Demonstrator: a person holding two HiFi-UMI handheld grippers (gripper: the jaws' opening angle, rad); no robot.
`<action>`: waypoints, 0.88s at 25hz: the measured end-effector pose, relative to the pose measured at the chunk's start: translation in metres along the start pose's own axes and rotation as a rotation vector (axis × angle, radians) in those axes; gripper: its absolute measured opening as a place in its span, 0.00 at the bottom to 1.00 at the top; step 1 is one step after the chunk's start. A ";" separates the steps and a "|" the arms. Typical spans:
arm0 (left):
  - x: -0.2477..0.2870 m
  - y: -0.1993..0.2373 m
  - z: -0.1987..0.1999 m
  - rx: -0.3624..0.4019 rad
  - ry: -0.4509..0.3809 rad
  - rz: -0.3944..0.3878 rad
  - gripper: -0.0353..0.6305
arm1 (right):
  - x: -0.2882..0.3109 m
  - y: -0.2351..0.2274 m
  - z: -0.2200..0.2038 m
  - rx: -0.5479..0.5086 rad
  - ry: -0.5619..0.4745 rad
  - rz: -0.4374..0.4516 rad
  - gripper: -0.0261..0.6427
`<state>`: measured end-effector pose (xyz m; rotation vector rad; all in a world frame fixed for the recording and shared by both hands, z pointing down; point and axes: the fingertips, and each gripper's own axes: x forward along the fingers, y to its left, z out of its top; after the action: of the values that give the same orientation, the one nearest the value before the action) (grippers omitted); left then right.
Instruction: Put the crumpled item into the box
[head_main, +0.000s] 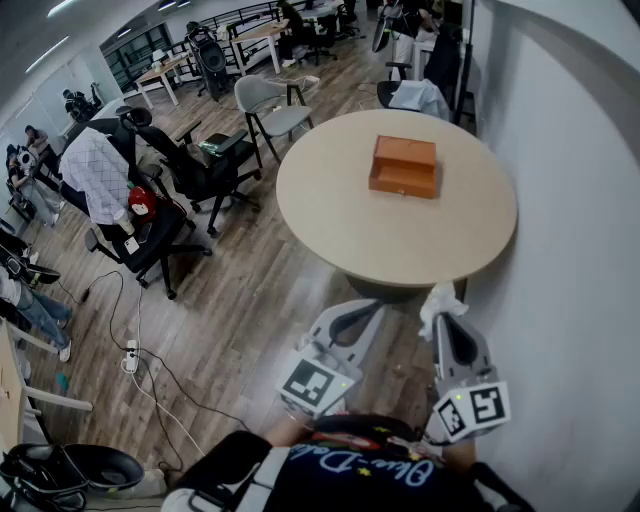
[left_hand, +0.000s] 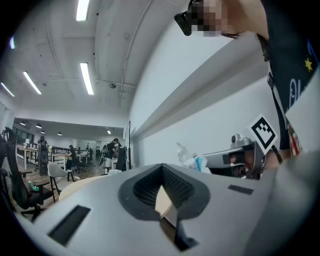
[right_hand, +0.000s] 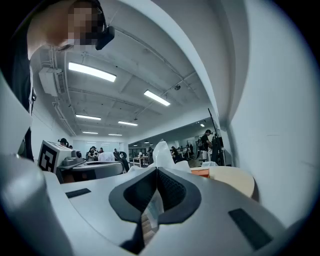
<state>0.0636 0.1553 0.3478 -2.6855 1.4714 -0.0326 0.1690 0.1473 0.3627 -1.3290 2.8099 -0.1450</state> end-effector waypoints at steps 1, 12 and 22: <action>-0.001 0.001 0.001 -0.002 0.000 -0.002 0.04 | 0.000 0.001 0.002 0.006 0.000 -0.002 0.04; -0.028 0.026 -0.003 -0.039 -0.021 -0.016 0.04 | 0.010 0.035 -0.001 0.024 0.009 -0.031 0.04; -0.064 0.094 -0.015 -0.067 -0.040 0.019 0.04 | 0.064 0.082 -0.006 -0.008 -0.004 -0.023 0.04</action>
<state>-0.0507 0.1578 0.3569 -2.7073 1.5121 0.0732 0.0645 0.1496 0.3618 -1.3626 2.7953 -0.1316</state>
